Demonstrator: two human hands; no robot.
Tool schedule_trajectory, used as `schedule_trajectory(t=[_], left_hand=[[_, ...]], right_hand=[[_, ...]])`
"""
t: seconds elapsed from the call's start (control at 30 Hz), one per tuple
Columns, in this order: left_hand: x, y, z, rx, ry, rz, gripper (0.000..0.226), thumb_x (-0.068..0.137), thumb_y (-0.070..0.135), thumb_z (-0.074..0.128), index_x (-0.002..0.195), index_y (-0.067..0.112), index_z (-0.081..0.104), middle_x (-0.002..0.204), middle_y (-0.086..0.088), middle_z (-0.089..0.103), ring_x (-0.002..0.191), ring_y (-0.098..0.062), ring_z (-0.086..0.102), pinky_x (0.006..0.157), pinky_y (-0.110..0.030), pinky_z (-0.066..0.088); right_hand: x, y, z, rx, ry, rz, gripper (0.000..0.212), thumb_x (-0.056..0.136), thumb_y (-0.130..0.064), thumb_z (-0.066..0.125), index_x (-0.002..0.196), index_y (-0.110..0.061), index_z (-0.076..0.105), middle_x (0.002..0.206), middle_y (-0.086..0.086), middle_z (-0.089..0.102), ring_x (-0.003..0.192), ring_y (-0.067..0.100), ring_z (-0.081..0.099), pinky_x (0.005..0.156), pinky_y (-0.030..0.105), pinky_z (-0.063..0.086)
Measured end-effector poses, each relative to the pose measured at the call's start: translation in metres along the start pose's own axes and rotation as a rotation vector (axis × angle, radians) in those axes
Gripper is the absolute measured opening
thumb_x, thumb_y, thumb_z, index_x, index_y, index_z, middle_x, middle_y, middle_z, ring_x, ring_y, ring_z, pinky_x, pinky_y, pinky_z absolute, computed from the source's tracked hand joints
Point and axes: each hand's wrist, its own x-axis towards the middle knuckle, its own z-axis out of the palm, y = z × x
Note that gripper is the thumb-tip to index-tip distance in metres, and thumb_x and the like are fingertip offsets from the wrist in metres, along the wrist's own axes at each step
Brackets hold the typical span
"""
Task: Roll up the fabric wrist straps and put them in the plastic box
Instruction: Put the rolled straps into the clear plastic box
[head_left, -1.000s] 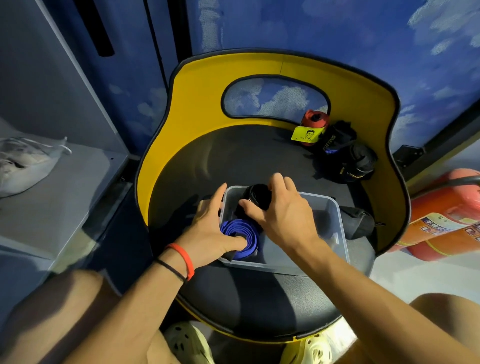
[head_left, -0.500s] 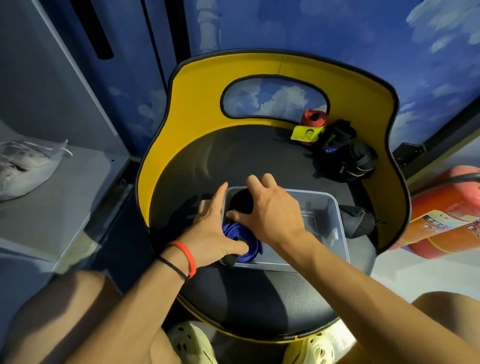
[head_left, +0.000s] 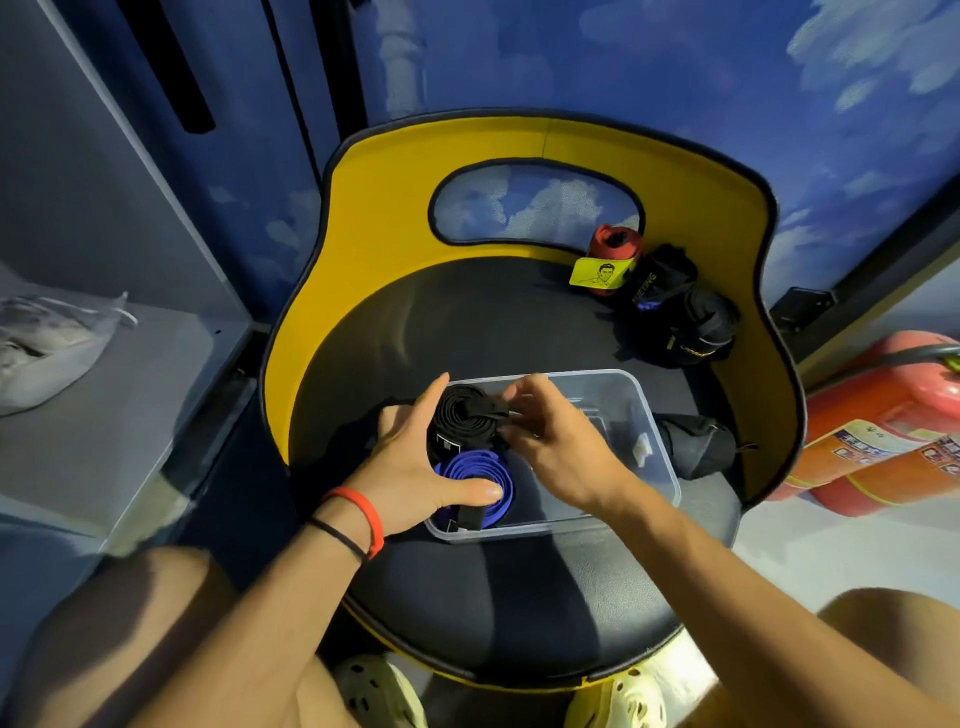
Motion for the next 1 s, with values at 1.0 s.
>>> schedule_trajectory(t=[1.0], left_hand=[[0.010, 0.010, 0.004, 0.089, 0.007, 0.109, 0.086, 0.072, 0.015, 0.083, 0.135, 0.048, 0.035, 0.158, 0.022, 0.010, 0.133, -0.003, 0.026, 0.103, -0.025, 0.028]], right_hand=[[-0.052, 0.067, -0.139, -1.034, 0.208, 0.063, 0.078, 0.073, -0.034, 0.082, 0.142, -0.021, 0.048, 0.122, 0.005, 0.062, 0.109, 0.030, 0.062, 0.091, 0.042, 0.052]])
